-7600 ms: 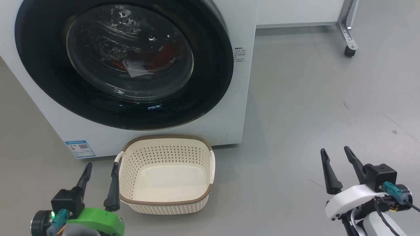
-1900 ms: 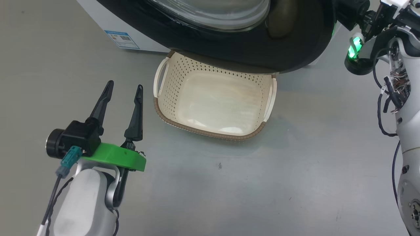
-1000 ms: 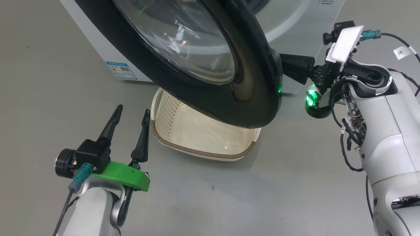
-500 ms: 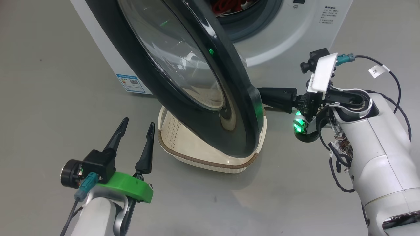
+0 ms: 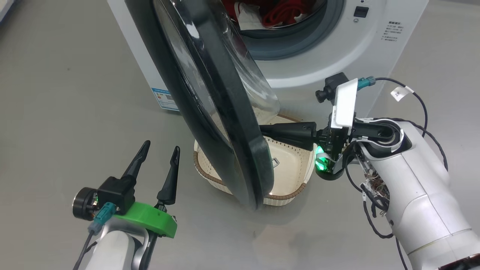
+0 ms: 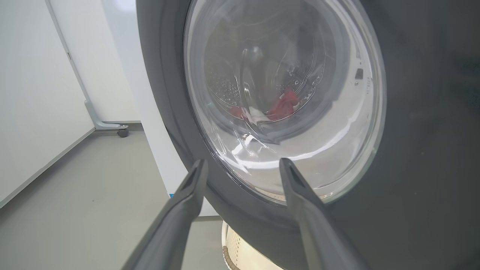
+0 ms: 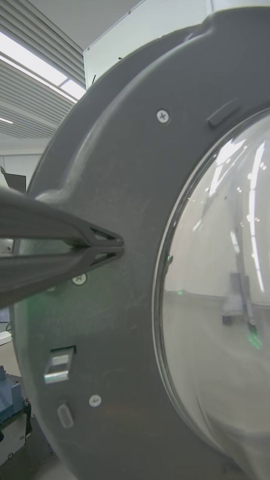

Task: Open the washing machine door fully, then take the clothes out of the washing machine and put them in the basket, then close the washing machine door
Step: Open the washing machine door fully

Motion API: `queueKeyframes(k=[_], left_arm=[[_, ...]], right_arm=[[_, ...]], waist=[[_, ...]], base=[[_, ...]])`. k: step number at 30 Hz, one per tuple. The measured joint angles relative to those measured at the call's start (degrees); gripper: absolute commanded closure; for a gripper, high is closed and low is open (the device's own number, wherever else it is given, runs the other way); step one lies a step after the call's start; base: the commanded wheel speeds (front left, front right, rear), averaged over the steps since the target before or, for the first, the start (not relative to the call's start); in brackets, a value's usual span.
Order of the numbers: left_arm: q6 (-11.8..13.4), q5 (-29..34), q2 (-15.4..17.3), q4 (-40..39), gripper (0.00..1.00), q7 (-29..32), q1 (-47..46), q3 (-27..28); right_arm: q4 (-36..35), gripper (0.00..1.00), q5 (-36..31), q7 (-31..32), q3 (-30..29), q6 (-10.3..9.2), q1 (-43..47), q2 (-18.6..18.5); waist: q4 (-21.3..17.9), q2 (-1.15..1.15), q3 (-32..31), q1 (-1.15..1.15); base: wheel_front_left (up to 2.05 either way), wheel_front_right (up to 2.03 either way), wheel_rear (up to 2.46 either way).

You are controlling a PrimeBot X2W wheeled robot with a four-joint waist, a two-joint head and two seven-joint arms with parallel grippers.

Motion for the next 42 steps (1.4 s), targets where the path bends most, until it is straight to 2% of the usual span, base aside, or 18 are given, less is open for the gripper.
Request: queueKeyframes(k=[11,23,32,42], left_arm=[[-0.01,0.0,0.02,0.0,0.0,0.0,0.52,-0.21],[0.01,0.0,0.07,-0.23,0.0,0.0,1.63,0.33],[0.09,0.01,0.07,-0.48,0.0,0.0,2.07,0.56],[0.14,0.01,0.07,-0.69,0.0,0.0,2.25,0.82]], right_arm=[[-4.59,1.0,5.13,-1.55,6.99,-0.1,2.95,-0.03],[-7.02,1.0,6.55,-5.24,11.18,-1.1,4.48,0.03],[-8.01,1.0,8.26,-9.66,9.25,-1.02,5.97,0.31],[-10.83,1.0,10.68,-14.71,2.55,0.26,9.56,0.35]], waist=[[2.44,0.0,-0.99,0.0],[3.75,0.0,-1.73,0.0],[3.63,0.0,-1.89,0.0],[2.95,0.0,-2.04,0.0]], base=[[0.0,0.0,0.0],[0.0,0.0,0.0],[0.0,0.0,0.0],[0.0,0.0,0.0]])
